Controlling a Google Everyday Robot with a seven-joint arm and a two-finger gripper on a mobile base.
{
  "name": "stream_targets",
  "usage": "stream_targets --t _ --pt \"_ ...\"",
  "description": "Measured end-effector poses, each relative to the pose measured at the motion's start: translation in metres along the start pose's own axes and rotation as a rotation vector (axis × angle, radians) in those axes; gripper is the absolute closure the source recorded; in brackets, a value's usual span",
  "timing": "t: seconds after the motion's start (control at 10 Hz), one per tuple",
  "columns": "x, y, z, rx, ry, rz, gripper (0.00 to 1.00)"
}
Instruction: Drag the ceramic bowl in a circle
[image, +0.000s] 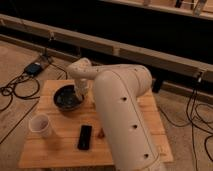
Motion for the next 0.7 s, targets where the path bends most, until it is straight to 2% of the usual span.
stream_targets --t 0.2,0.7 --pt "0.017 -0.012 -0.004 0.017 0.025 -0.007 1.0" --pt "0.081 -0.062 -0.021 0.095 0.109 0.001 1.0"
